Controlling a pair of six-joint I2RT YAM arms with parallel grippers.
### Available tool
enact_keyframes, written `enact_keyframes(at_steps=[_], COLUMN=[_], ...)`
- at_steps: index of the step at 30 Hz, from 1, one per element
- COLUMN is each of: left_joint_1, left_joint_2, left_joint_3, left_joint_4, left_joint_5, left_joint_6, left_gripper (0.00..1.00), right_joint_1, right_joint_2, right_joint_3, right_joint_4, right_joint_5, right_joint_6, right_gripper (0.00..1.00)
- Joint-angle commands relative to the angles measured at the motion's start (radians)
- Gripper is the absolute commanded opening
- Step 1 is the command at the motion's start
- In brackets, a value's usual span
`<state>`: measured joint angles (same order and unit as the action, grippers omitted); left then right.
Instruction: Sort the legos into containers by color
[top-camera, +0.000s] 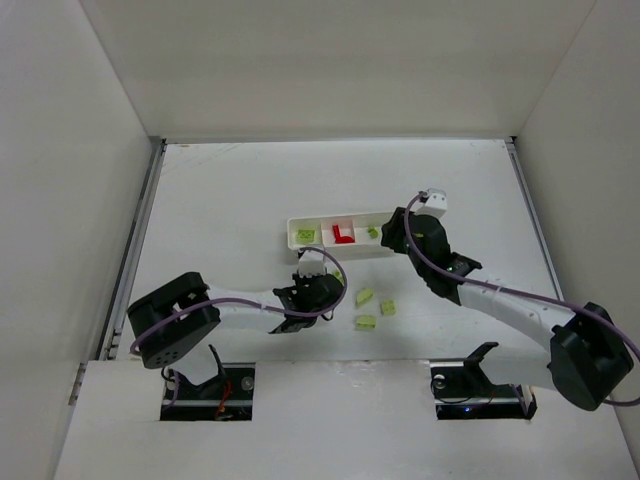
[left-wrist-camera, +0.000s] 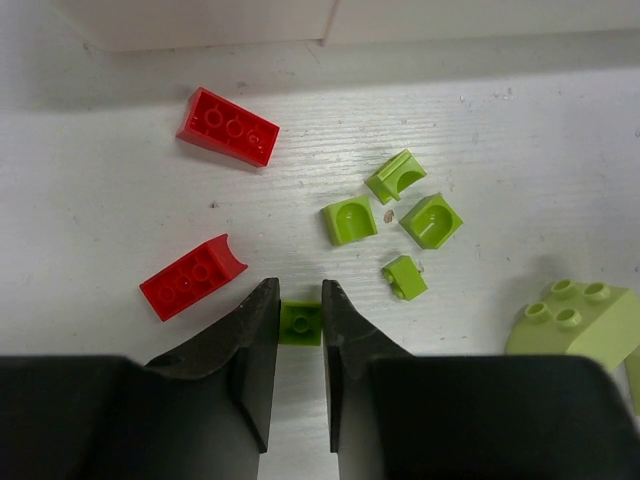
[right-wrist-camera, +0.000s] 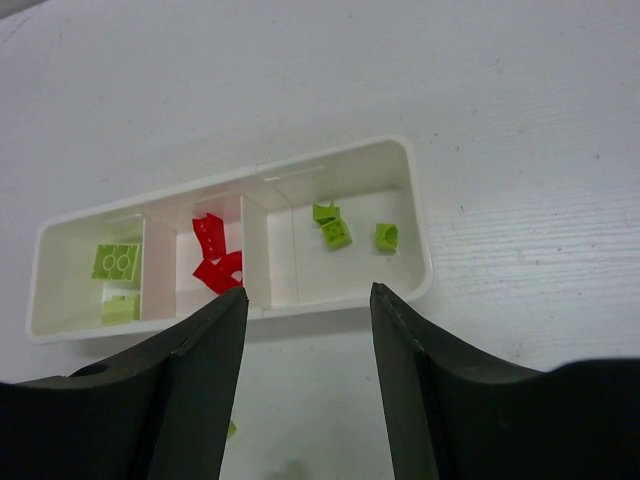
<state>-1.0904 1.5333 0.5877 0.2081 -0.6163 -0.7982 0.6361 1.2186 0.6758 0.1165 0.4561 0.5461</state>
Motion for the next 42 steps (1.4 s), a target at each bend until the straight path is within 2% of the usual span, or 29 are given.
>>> enact_keyframes(at_steps=[1, 9, 11, 14, 16, 20, 25, 34, 42], left_joint_1=[-0.013, 0.001, 0.019, 0.059, 0.076, 0.132, 0.174, 0.188, 0.183], left_joint_2=[0.044, -0.162, -0.189, -0.164, -0.127, 0.028, 0.206, 0.387, 0.384], left_joint_3=[-0.002, 0.092, 0.142, 0.248, 0.305, 0.446, 0.607, 0.805, 0.816], left_joint_4=[-0.167, -0.181, -0.162, -0.119, -0.086, -0.023, -0.012, -0.032, -0.033], left_joint_5=[0.047, 0.053, 0.072, 0.122, 0.151, 0.206, 0.251, 0.274, 0.273], left_joint_6=[0.011, 0.053, 0.077, 0.151, 0.174, 0.217, 0.254, 0.298, 0.317], left_gripper=[0.14, 0.11, 0.12, 0.12, 0.13, 0.13, 0.13, 0.17, 0.41], right_joint_1=[0.006, 0.000, -0.020, -0.061, -0.104, -0.151, -0.145, -0.137, -0.135], right_joint_2=[-0.045, -0.106, -0.120, -0.146, -0.165, -0.186, -0.186, -0.180, -0.185], right_joint_3=[-0.015, -0.080, -0.104, -0.137, -0.163, -0.193, -0.193, -0.191, -0.196], right_joint_4=[0.026, 0.023, 0.025, 0.031, 0.032, 0.057, 0.074, 0.075, 0.075], right_joint_5=[0.006, 0.032, 0.059, 0.092, 0.072, 0.020, 0.019, 0.012, 0.018], right_joint_6=[-0.002, 0.026, 0.044, 0.106, 0.136, 0.161, 0.147, 0.144, 0.141], right_gripper=[0.58, 0.56, 0.50, 0.28, 0.21, 0.23, 0.28, 0.29, 0.30])
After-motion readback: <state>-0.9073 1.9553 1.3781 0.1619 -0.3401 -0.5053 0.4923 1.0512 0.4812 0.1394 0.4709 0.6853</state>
